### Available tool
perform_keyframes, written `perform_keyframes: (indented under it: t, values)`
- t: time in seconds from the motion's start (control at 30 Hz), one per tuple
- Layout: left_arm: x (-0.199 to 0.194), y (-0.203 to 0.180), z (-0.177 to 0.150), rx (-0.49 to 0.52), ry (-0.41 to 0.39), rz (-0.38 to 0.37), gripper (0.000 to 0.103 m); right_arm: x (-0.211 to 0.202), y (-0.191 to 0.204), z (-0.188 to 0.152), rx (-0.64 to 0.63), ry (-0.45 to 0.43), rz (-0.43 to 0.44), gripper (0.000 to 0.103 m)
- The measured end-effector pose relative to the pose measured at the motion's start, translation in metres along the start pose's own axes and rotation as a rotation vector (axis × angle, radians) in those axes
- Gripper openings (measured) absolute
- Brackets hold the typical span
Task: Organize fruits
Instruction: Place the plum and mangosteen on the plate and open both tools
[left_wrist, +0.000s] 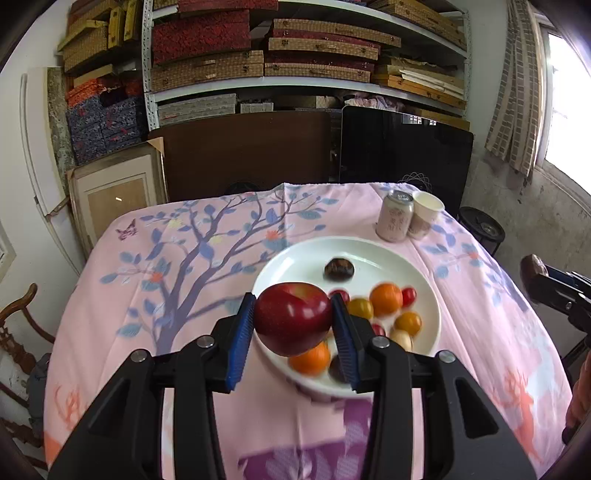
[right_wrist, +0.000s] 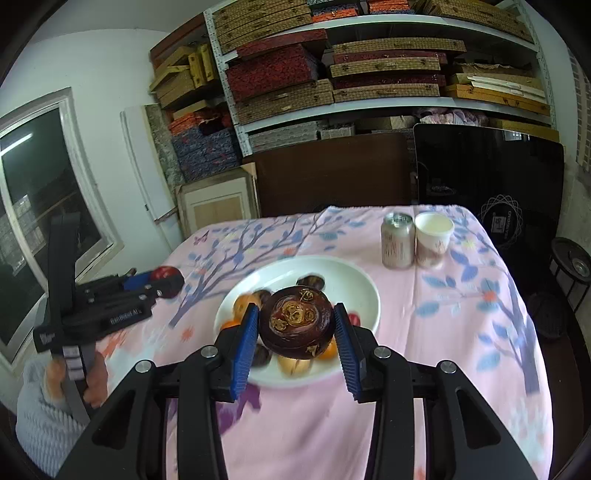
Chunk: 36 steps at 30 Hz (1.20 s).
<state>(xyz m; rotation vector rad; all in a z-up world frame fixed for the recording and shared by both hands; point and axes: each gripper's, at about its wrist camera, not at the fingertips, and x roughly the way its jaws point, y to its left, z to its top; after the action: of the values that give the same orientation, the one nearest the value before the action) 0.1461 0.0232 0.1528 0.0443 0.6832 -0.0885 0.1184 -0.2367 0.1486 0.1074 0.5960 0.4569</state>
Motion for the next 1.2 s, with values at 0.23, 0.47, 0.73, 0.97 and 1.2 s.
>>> perform_keyframes:
  t: [0.23,0.47,0.73,0.97,1.2]
  values:
    - [0.11,0.005,0.033,-0.044,0.101,-0.025,0.04,0.125,-0.03,0.025,0.084,0.098,-0.034,0.041]
    - [0.175,0.002,0.036,-0.048,0.161,-0.062,0.04,0.196,-0.045,0.012,0.129,0.197,-0.041,0.041]
    - [0.198,-0.006,0.034,-0.041,0.187,-0.104,0.047,0.206,-0.05,0.01,0.141,0.192,-0.044,0.054]
    - [0.175,-0.009,0.035,-0.034,0.112,-0.108,0.071,0.194,-0.053,0.017,0.138,0.157,-0.042,0.056]
    - [0.158,-0.012,0.034,-0.005,0.083,-0.096,0.073,0.189,-0.043,0.017,0.11,0.159,-0.028,0.059]
